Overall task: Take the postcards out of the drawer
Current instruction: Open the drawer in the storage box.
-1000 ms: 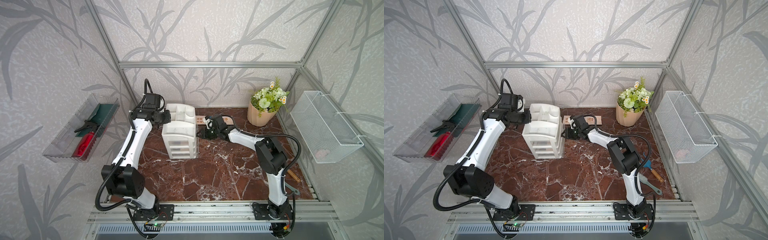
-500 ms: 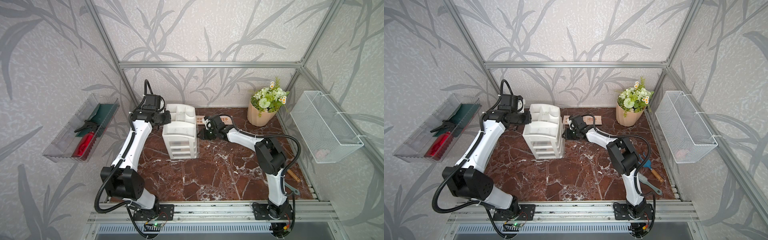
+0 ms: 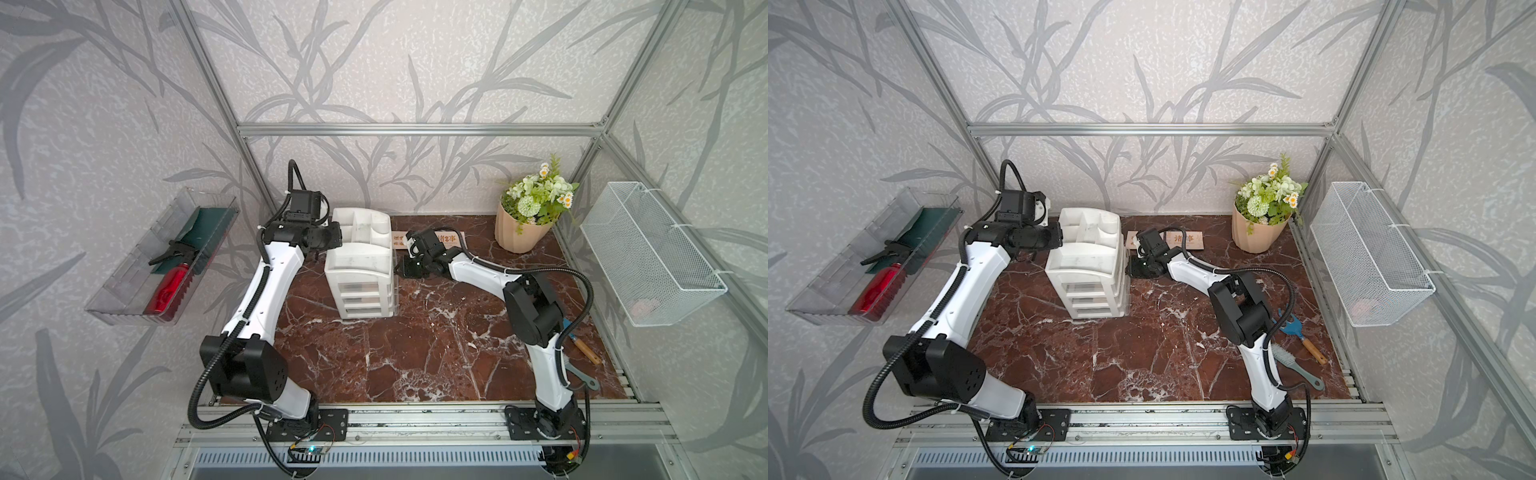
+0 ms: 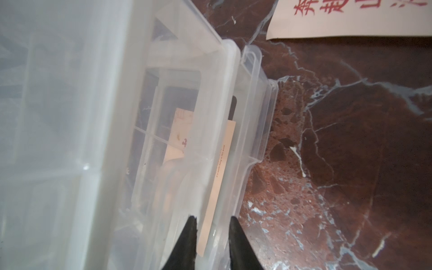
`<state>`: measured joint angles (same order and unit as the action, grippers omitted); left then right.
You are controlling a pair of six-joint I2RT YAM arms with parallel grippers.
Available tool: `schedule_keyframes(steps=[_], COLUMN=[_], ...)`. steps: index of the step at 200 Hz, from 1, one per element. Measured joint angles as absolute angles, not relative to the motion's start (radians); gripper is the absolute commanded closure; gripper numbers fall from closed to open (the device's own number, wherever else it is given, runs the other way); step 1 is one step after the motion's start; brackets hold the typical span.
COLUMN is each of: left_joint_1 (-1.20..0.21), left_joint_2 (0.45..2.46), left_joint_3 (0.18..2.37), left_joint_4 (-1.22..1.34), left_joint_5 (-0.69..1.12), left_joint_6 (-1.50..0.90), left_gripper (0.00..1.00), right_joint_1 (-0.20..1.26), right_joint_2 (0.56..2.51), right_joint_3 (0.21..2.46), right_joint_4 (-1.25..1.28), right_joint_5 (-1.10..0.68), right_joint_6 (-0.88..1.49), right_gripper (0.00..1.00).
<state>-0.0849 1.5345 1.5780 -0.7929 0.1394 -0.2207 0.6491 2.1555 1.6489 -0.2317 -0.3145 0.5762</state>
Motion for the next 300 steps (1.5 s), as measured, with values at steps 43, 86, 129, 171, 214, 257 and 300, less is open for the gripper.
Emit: schedule_keyframes(steps=[43,86,129,171,214,257,300], left_joint_1=[-0.085,-0.084,-0.084,-0.084,-0.084,-0.084,-0.084], left_joint_2=[1.526,1.525,1.52,1.52,1.52,1.52,1.52], left_joint_3=[1.566,1.562,1.555,1.555,1.555,1.555,1.555], left_joint_4=[-0.78,-0.773,-0.765,-0.765,-0.765,-0.765,-0.764], left_joint_5=[0.142,0.148,0.15,0.15,0.151,0.151,0.152], left_joint_6=[-0.221,-0.222,-0.228,-0.228,-0.228,-0.228,-0.228], left_gripper=[0.87,0.87,0.87,0.88,0.87,0.88,0.88], right_joint_1=[0.667,0.677,0.675,0.664,0.659,0.659,0.672], right_joint_2=[2.186,2.186,2.186,2.174,2.174,2.184,2.222], right_joint_3=[1.694,1.704,1.701,1.655,1.654,1.67,1.76], right_joint_4=[-0.271,-0.29,-0.286,-0.241,-0.253,-0.272,-0.35], right_joint_5=[-0.279,-0.244,-0.235,-0.237,-0.237,-0.242,-0.223], right_joint_6=[0.576,0.579,0.586,0.598,0.598,0.601,0.601], right_gripper=[0.75,0.76,0.77,0.77,0.78,0.78,0.79])
